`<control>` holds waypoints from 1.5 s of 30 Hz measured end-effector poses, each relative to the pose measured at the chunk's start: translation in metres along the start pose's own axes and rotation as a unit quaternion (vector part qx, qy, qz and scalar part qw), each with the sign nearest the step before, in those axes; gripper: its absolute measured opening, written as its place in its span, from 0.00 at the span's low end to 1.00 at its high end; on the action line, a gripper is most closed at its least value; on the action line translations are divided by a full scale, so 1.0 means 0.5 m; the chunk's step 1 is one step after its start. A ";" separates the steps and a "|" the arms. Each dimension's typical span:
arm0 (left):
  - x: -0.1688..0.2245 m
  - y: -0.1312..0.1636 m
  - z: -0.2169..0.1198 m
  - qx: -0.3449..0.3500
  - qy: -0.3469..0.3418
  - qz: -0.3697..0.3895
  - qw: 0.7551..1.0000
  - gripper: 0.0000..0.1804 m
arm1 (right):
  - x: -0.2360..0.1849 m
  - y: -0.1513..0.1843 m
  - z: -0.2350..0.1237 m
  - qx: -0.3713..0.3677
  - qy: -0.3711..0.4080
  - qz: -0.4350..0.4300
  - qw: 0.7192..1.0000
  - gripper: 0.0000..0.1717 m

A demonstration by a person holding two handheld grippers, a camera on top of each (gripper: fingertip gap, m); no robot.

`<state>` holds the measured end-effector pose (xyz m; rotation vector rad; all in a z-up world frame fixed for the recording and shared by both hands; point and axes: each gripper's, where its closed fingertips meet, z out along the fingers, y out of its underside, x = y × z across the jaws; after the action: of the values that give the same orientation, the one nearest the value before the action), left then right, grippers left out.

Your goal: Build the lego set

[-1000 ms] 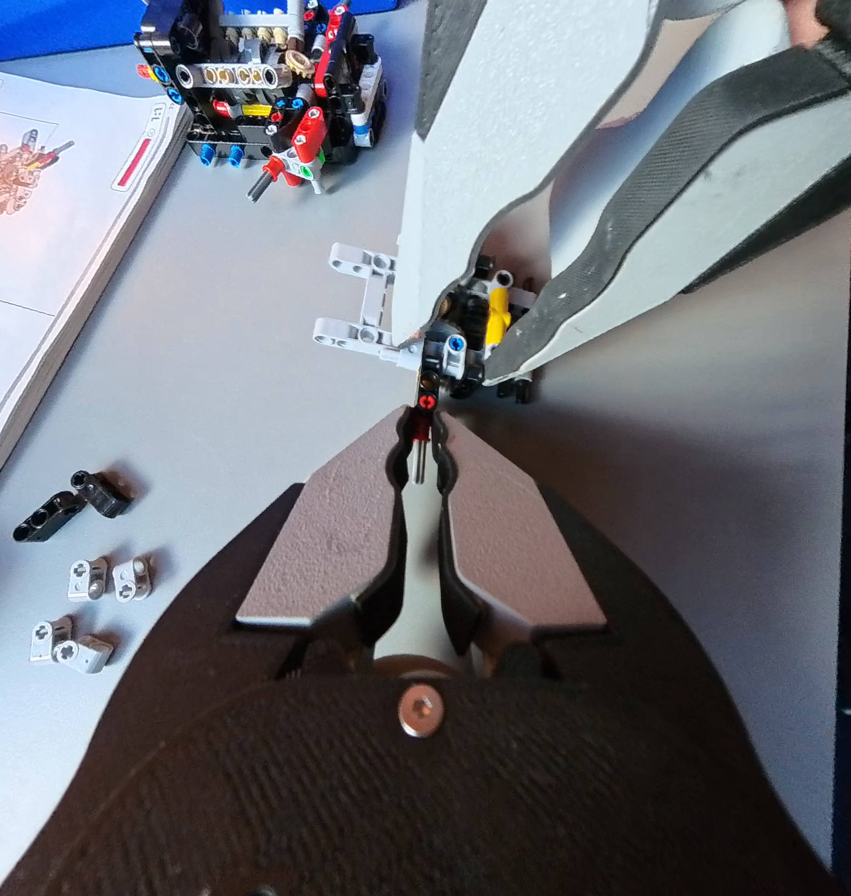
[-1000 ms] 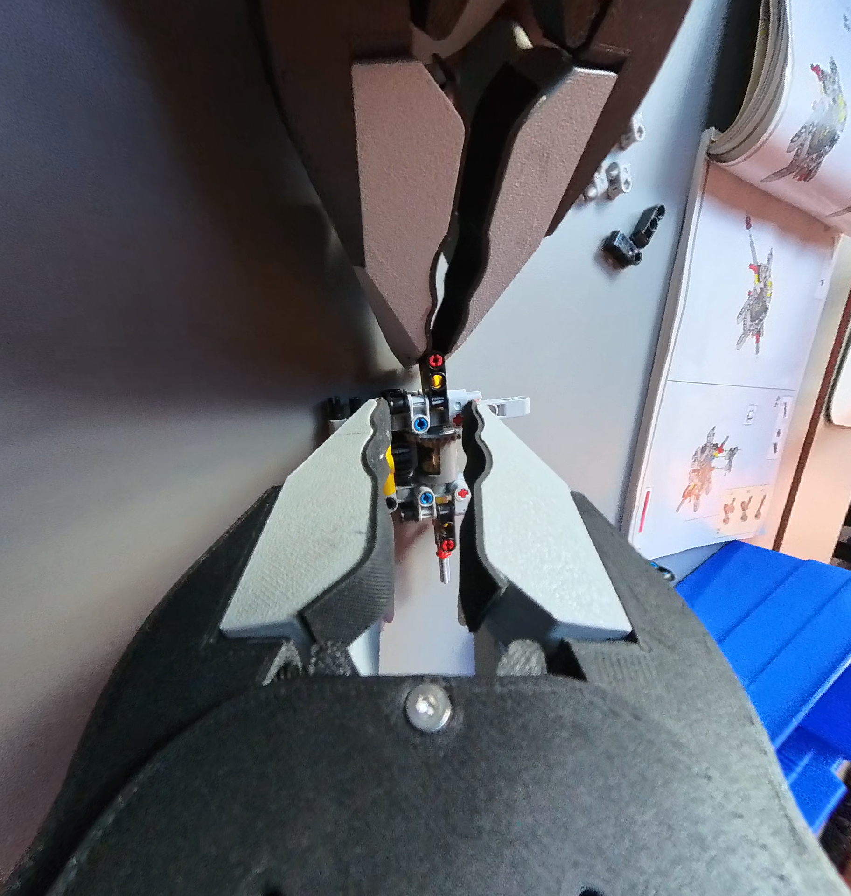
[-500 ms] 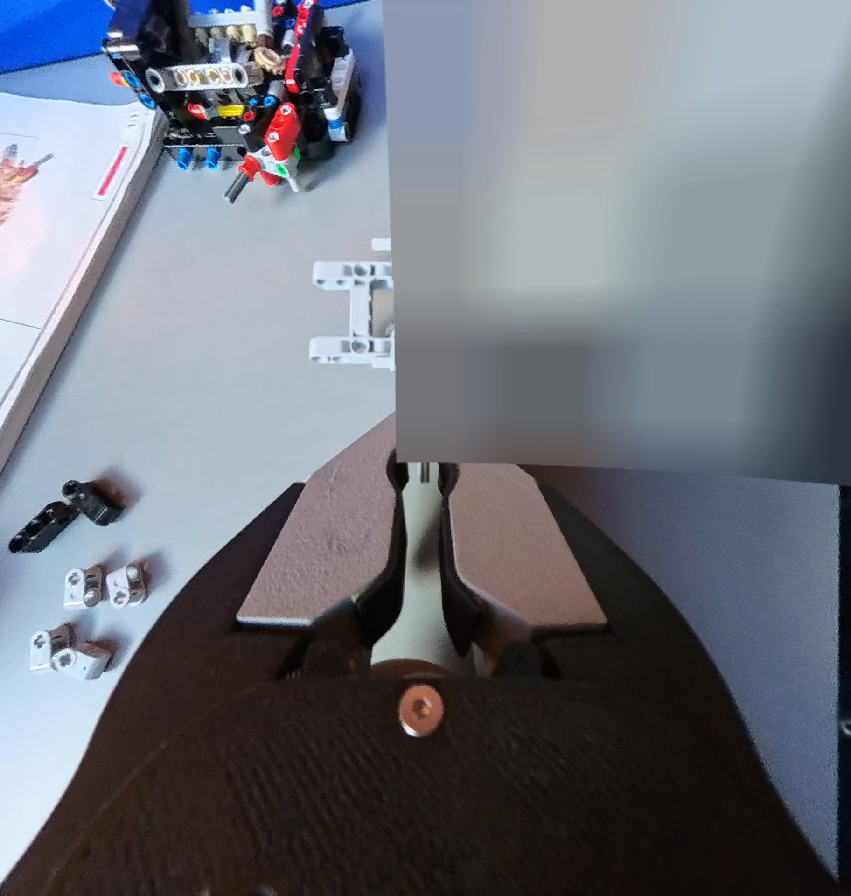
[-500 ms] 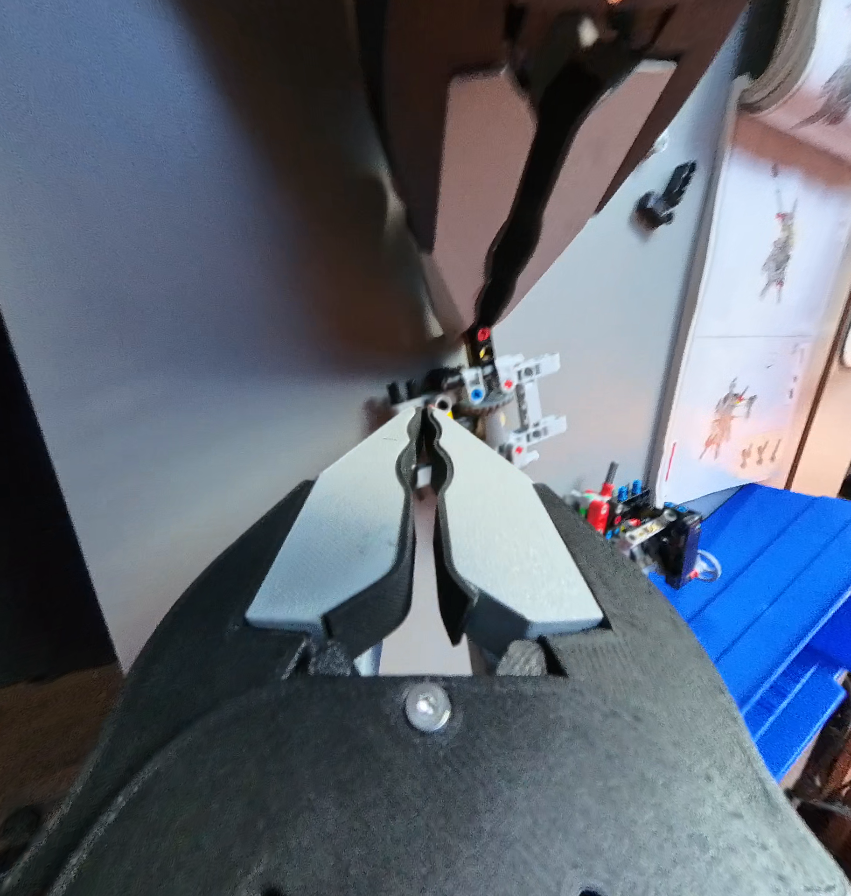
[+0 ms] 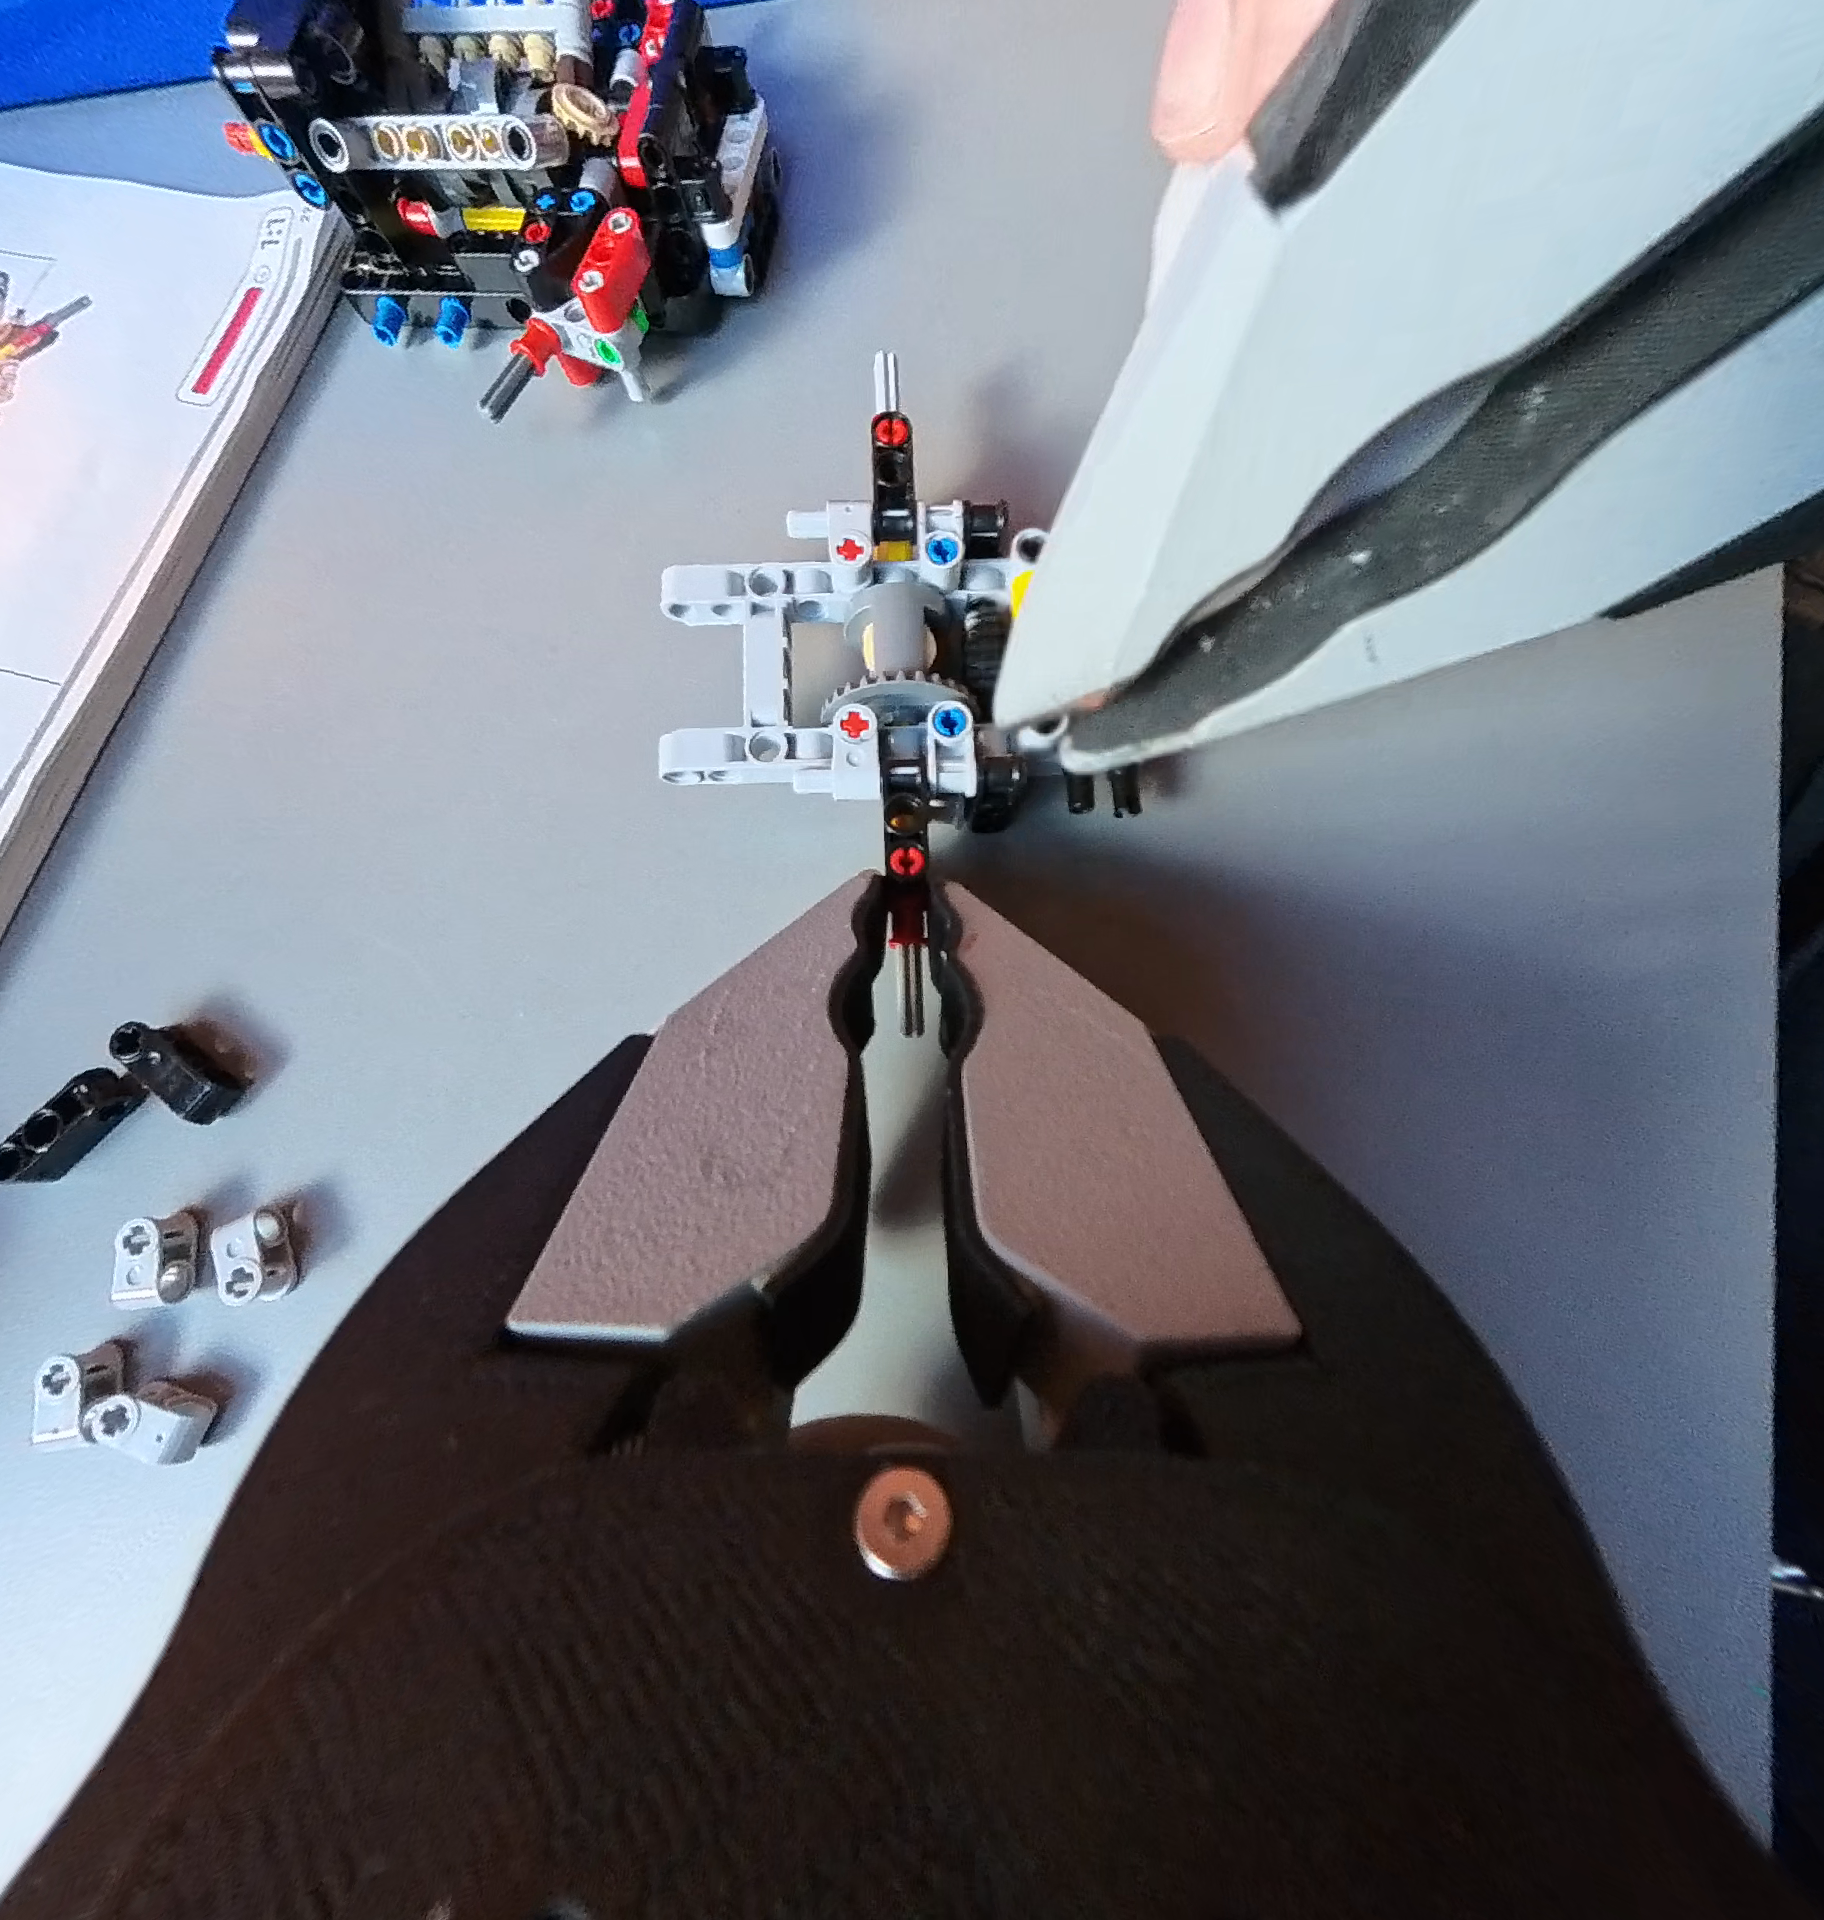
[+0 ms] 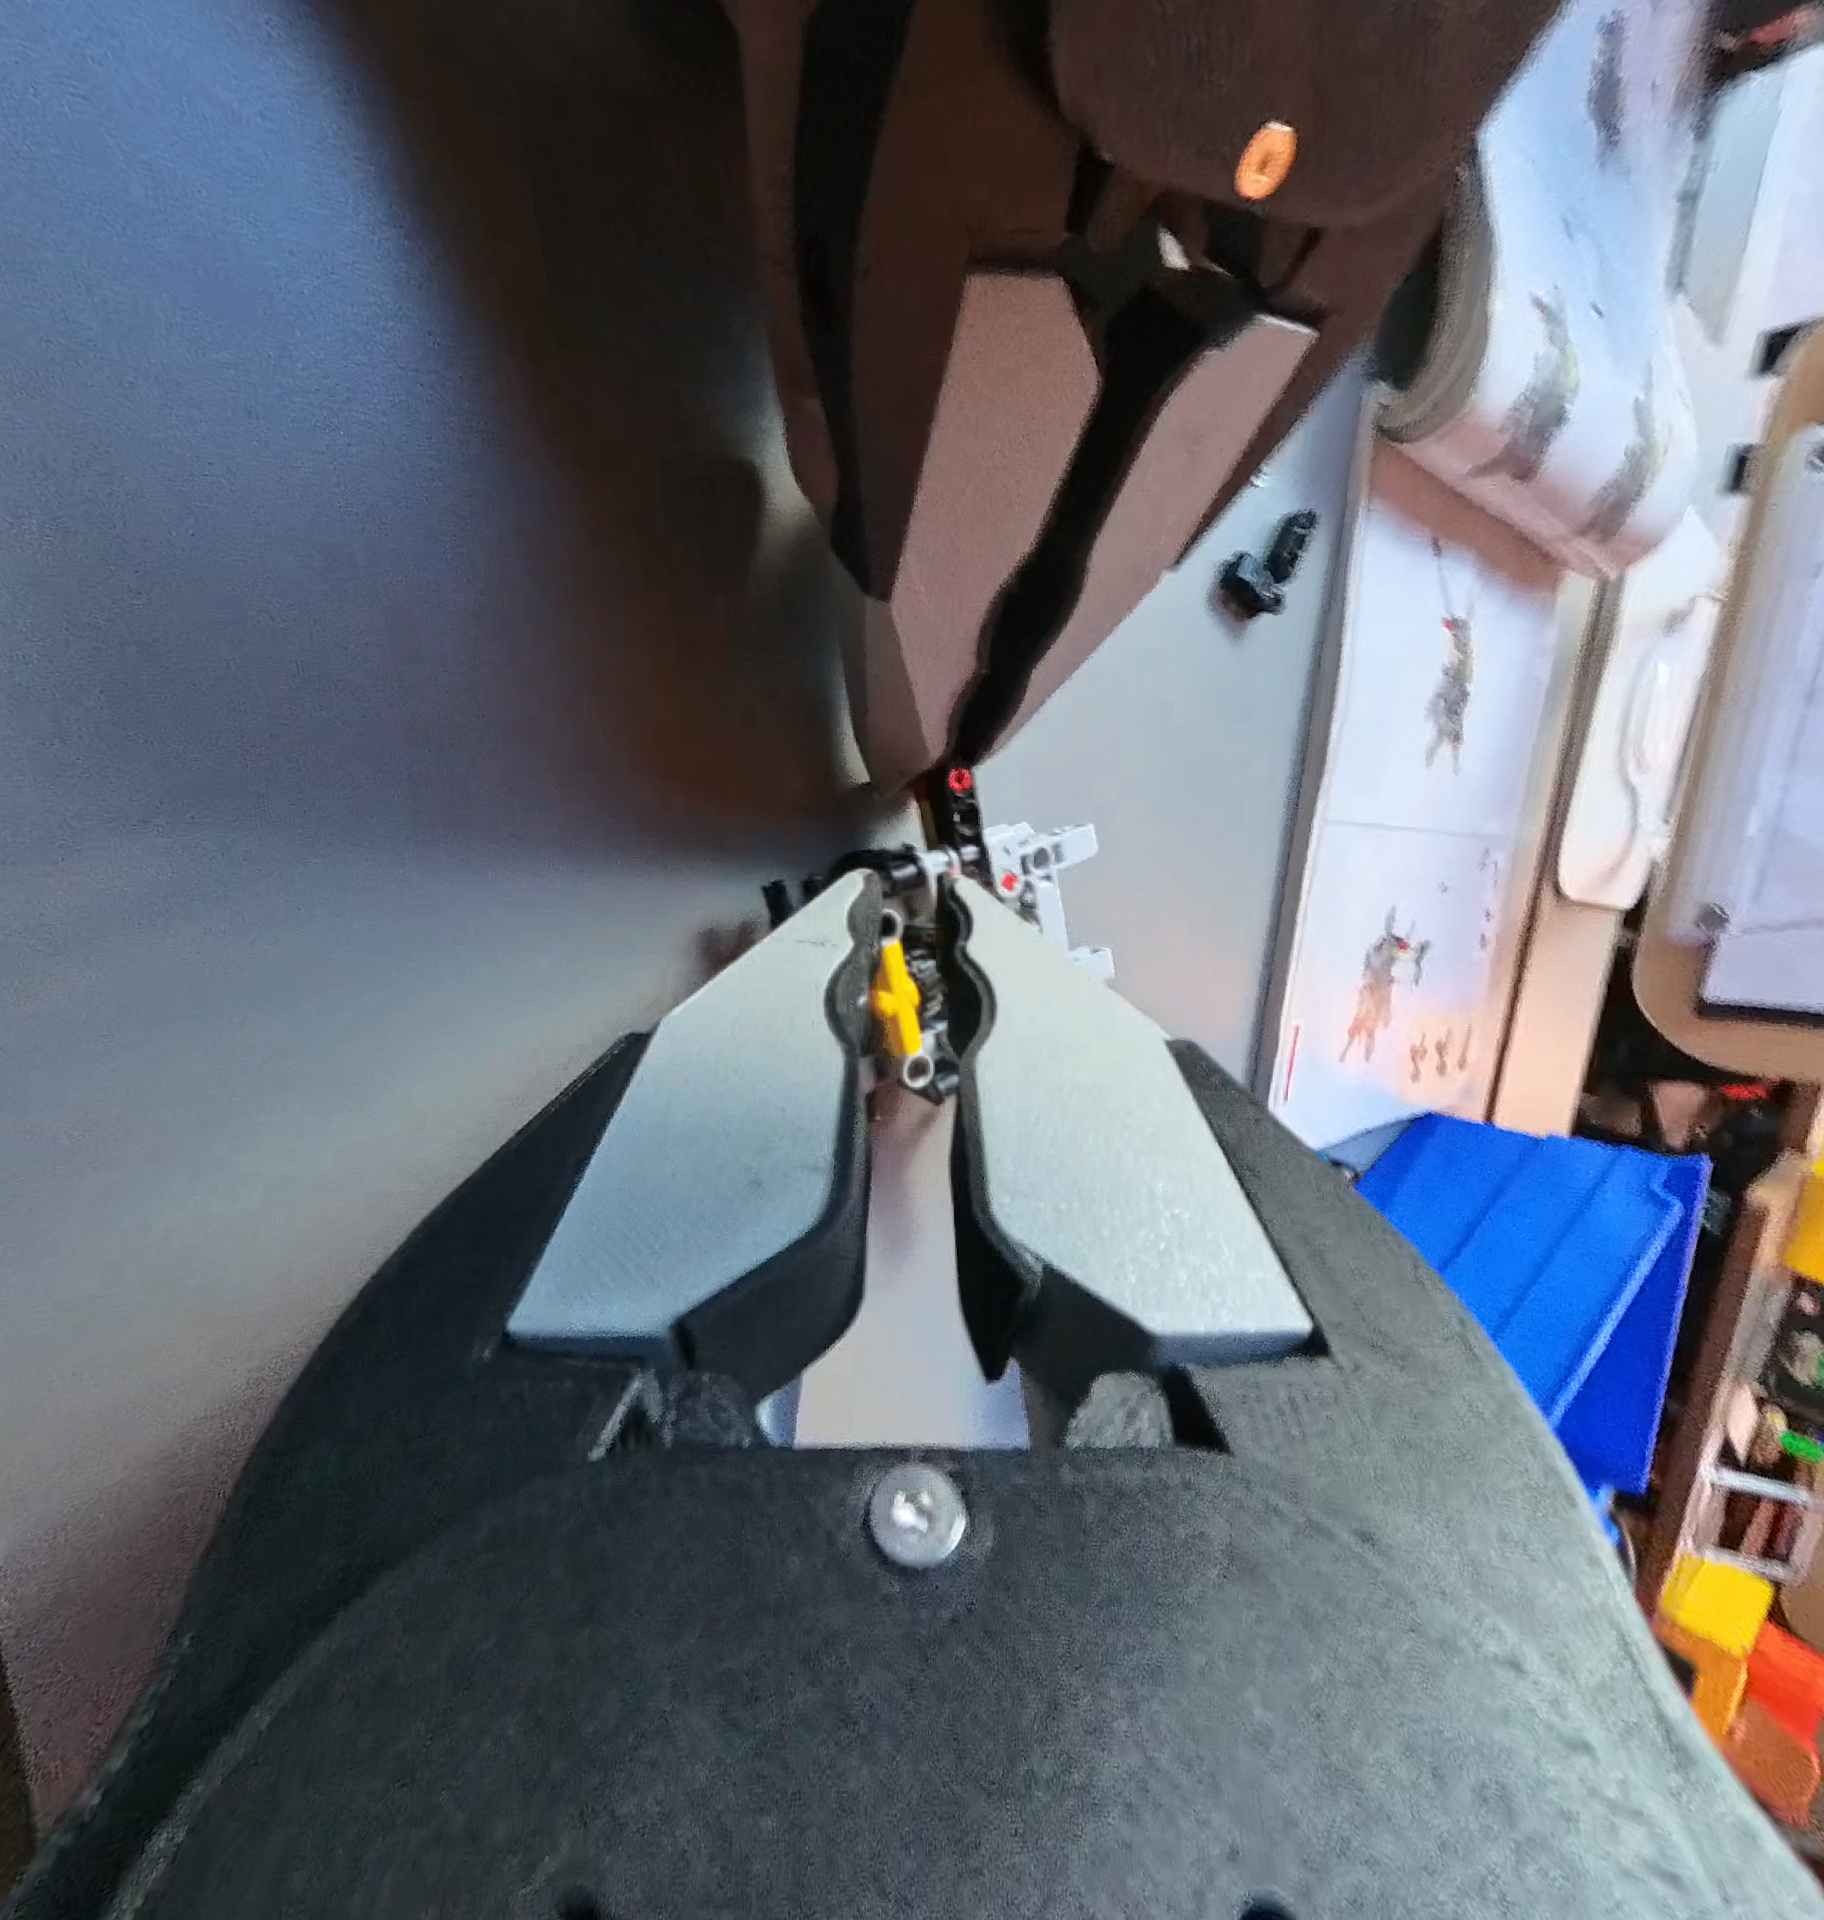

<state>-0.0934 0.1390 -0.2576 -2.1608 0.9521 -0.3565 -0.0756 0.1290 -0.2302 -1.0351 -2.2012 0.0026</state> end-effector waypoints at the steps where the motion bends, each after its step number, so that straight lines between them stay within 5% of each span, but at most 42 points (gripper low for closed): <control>1: 0.000 0.000 0.000 0.000 0.002 -0.002 1.000 0.03 | -0.003 0.000 0.003 -0.003 -0.015 -0.009 1.000 0.05; 22: 0.003 0.001 -0.001 -0.003 0.005 0.000 1.000 0.03 | 0.003 0.012 0.026 -0.035 -0.104 -0.150 0.983 0.04; 45: -0.003 0.002 -0.002 -0.007 -0.013 -0.013 1.000 0.03 | 0.009 0.011 0.031 -0.032 -0.075 -0.057 0.995 0.05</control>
<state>-0.0955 0.1394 -0.2577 -2.1871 0.9148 -0.3358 -0.0833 0.1401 -0.2409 -0.9712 -2.4084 -0.0425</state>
